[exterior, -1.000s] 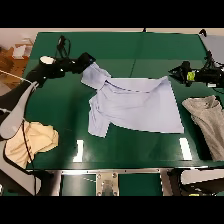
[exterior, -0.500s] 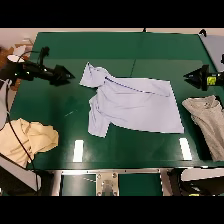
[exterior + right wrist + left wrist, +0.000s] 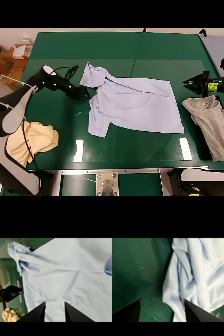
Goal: Fold the shirts.
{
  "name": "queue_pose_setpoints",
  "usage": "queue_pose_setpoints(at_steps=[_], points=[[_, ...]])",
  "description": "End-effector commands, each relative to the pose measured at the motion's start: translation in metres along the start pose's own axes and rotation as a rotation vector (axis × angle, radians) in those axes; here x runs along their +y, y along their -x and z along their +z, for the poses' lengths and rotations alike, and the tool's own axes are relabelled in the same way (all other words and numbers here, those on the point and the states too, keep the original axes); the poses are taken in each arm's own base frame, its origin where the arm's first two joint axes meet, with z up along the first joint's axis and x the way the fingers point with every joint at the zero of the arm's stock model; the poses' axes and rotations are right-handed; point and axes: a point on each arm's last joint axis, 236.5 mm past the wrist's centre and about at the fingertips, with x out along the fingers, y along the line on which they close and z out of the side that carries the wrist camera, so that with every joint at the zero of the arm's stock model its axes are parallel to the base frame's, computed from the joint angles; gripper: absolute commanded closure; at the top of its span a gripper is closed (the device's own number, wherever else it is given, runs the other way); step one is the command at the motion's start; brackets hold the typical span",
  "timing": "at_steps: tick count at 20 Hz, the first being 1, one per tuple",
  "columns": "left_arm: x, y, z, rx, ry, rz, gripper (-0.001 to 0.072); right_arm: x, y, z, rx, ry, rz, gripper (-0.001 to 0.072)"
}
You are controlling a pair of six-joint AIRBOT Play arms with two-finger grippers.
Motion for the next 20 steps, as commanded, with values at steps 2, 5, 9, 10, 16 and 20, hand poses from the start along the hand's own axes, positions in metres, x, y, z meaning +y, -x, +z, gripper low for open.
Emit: queue_pose_setpoints(at_steps=[2, 5, 9, 10, 16, 20], points=[[-0.009, -0.021, 0.004, -0.006, -0.056, 0.044, 0.0114, 0.003, 0.002, -0.005, 0.009, 0.027, 0.005, 0.0424], [-0.009, -0.039, -0.009, 0.047, -0.025, 0.003, 0.0378, 0.004, 0.002, -0.007, 0.019, 0.028, 0.009, 0.0424], [-0.02, -0.038, 0.0, 0.015, -0.029, -0.042, 0.0682, 0.006, 0.002, -0.012, 0.041, 0.026, 0.018, 0.0425], [-0.019, -0.034, 0.001, 0.02, -0.018, -0.037, 0.0683, 0.007, 0.002, -0.015, 0.053, 0.025, 0.023, 0.0428], [0.019, 0.054, -0.045, 0.11, 0.149, 0.045, 0.0683, -0.005, 0.02, -0.033, 0.057, -0.016, 0.008, 0.0452], [0.039, 0.073, -0.102, 0.098, 0.312, 0.044, 0.0683, -0.059, 0.053, -0.054, -0.096, -0.199, -0.087, 0.0432]])
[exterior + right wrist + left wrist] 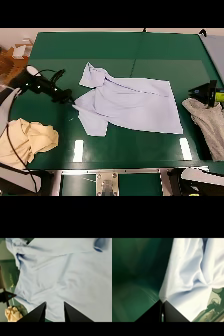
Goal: Fold the shirts.
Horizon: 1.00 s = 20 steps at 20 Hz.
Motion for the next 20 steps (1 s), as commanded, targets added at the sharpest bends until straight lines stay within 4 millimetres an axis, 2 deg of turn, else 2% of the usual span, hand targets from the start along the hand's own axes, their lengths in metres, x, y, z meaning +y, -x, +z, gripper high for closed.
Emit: queue_pose_setpoints(at_steps=[1, 2, 5, 6, 8, 12, 17, 20], points=[[0.027, 0.006, -0.049, 0.012, 0.14, 0.006, 0.0683, -0.054, 0.026, -0.021, -0.115, -0.173, -0.106, 0.036], [0.032, 0.001, -0.058, 0.012, 0.167, 0.009, 0.0683, -0.076, 0.031, -0.035, -0.124, -0.229, -0.154, 0.03], [0.042, -0.003, -0.081, 0.064, 0.21, 0.022, 0.0683, -0.129, 0.029, -0.086, -0.044, -0.365, -0.272, 0.0282], [0.048, -0.002, -0.082, 0.063, 0.233, 0.038, 0.0682, -0.141, 0.023, -0.102, -0.008, -0.383, -0.298, 0.0282], [0.053, -0.001, -0.081, 0.05, 0.254, 0.05, 0.0682, -0.155, 0.008, -0.117, 0.002, -0.376, -0.313, 0.0282], [0.055, -0.001, -0.076, 0.027, 0.255, 0.056, 0.0682, -0.158, -0.014, -0.118, 0.026, -0.348, -0.296, 0.0283], [0.056, -0.001, -0.072, 0.01, 0.256, 0.057, 0.0681, -0.158, -0.049, -0.135, 0.166, -0.324, -0.289, 0.0284], [0.055, -0.001, -0.071, 0.006, 0.257, 0.053, 0.0681, -0.153, -0.061, -0.139, 0.207, -0.267, -0.296, 0.0285]])
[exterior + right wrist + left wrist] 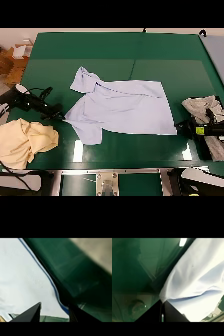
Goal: Fold the shirts.
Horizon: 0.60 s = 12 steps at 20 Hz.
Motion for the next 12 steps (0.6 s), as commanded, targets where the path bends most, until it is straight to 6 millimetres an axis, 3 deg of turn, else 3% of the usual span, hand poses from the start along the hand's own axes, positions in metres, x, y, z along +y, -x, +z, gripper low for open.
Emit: queue_pose_setpoints(at_steps=[1, 5, 7, 9, 10, 12], points=[[-0.001, 0.0, 0.002, -0.01, 0.003, -0.005, 0.0681, -0.001, -0.015, -0.004, 0.035, 0.056, -0.042, 0.0286], [-0.006, 0.0, 0.006, -0.025, 0.01, -0.024, 0.0681, 0.006, -0.018, -0.015, 0.086, 0.08, -0.032, 0.029], [-0.013, 0.001, 0.009, -0.038, 0.018, -0.054, 0.0682, 0.009, -0.021, -0.018, 0.1, 0.094, -0.035, 0.0337], [-0.023, 0.002, 0.013, -0.055, 0.003, -0.097, 0.0682, 0.015, -0.024, -0.024, 0.125, 0.112, -0.029, 0.0557], [-0.028, 0.003, 0.014, -0.06, 0.001, -0.118, 0.0682, 0.019, -0.025, -0.026, 0.133, 0.117, -0.021, 0.0702], [-0.041, 0.01, 0.018, -0.08, -0.02, -0.158, 0.0683, 0.044, -0.02, -0.024, 0.136, 0.151, 0.048, 0.0699]])
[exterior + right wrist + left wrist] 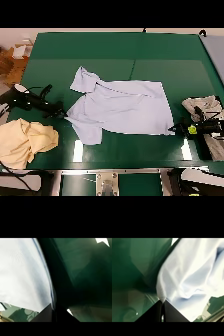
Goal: Fold the shirts.
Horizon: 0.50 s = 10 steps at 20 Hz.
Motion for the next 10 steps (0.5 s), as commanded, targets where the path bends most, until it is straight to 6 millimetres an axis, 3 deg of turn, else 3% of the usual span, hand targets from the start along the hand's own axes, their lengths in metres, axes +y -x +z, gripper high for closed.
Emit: queue_pose_setpoints(at_steps=[1, 3, 5, 6, 8, 10], points=[[-0.032, 0.015, 0.011, -0.053, -0.049, -0.088, 0.0683, 0.053, 0.016, 0.006, -0.006, 0.069, 0.145, 0.0699], [-0.081, 0.059, 0.03, -0.181, -0.171, -0.155, 0.0684, 0.12, 0.067, 0.029, -0.12, 0.196, 0.295, 0.0699], [-0.159, 0.139, 0.043, -0.398, -0.353, -0.222, 0.0683, 0.207, 0.152, 0.041, -0.327, 0.39, 0.442, 0.07], [-0.201, 0.183, 0.04, -0.515, -0.448, -0.259, 0.0683, 0.255, 0.202, 0.035, -0.455, 0.507, 0.508, 0.07], [-0.288, 0.282, 0.011, -0.783, -0.655, -0.321, 0.0683, 0.338, 0.296, -0.005, -0.7, 0.747, 0.594, 0.07], [-0.36, 0.377, -0.043, -1.079, -0.848, -0.329, 0.0683, 0.395, 0.374, -0.061, -0.945, 0.929, 0.6, 0.07]])
